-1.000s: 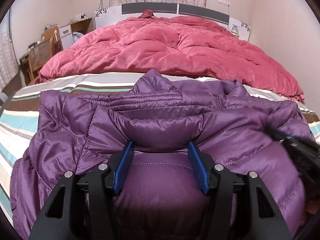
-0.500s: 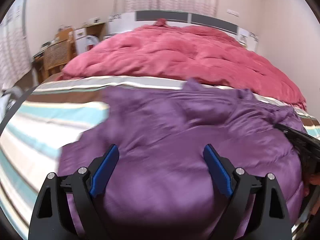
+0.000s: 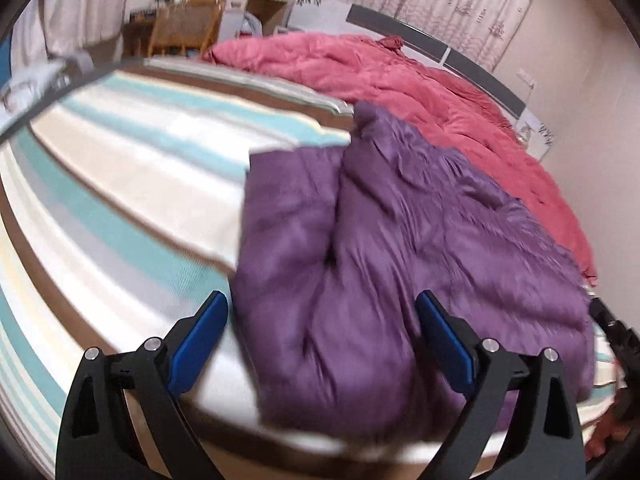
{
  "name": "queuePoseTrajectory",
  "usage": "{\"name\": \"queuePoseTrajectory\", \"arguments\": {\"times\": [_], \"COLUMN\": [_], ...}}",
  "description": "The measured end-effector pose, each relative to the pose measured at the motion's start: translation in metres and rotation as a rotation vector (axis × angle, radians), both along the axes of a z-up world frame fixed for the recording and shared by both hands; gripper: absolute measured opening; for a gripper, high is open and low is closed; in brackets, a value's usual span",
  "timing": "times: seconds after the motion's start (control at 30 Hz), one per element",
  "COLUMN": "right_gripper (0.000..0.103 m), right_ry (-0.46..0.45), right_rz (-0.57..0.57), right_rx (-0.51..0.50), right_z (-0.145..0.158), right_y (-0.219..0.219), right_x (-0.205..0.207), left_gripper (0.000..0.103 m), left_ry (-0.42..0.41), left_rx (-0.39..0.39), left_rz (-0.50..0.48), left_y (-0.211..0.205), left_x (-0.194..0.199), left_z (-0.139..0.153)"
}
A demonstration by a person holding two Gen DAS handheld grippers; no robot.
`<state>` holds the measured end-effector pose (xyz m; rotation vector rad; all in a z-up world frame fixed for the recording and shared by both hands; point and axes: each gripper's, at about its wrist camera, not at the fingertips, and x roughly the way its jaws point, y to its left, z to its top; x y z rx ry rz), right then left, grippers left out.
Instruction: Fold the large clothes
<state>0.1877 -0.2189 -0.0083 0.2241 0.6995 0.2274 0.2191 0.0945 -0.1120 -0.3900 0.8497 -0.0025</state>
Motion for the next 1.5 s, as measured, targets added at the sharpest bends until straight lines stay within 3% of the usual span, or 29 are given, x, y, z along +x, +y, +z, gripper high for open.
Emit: {"name": "queuePoseTrajectory", "arguments": {"times": [0.13,0.37,0.67,0.9,0.97,1.07,1.3,1.5], "right_gripper": [0.004,0.004,0.004,0.004,0.004,0.004,0.004,0.004], "right_ry": [0.009,0.105,0.17,0.186,0.177,0.164,0.153,0.151], "right_rz": [0.034,0.064,0.061,0.057,0.055,0.05,0.033,0.018], "right_rx": [-0.025,-0.048,-0.096,-0.052,-0.064,-0.087,-0.108,-0.1], "right_z": [-0.002,-0.024,-0.057,-0.057,-0.057,-0.056,-0.055,-0.051], "right_y": [0.012,0.024,0.03,0.026,0.027,0.031,0.032,0.031], "right_x": [-0.005,0.014,0.027,0.025,0.025,0.023,0.02,0.019], "left_gripper": [0.093,0.086,0.078,0.047,0.032,0.026,0.024,0.024], "left_ry": [0.004,-0.022,-0.093,-0.117,-0.136,-0.189,-0.363,-0.408], "left_rx": [-0.133,-0.245,-0.315,-0.457,-0.427,-0.376,-0.178,-0.029], "left_rz": [-0.049,-0.003,0.04,0.093,0.091,0.08,-0.033,-0.094], "left_y": [-0.004,-0.01,-0.024,-0.019,-0.021,-0.028,-0.065,-0.086], "left_x": [-0.002,0.01,0.01,0.012,0.012,0.007,-0.013,-0.016], "left_z": [-0.011,-0.018,-0.028,-0.035,-0.03,-0.012,0.047,0.073]}}
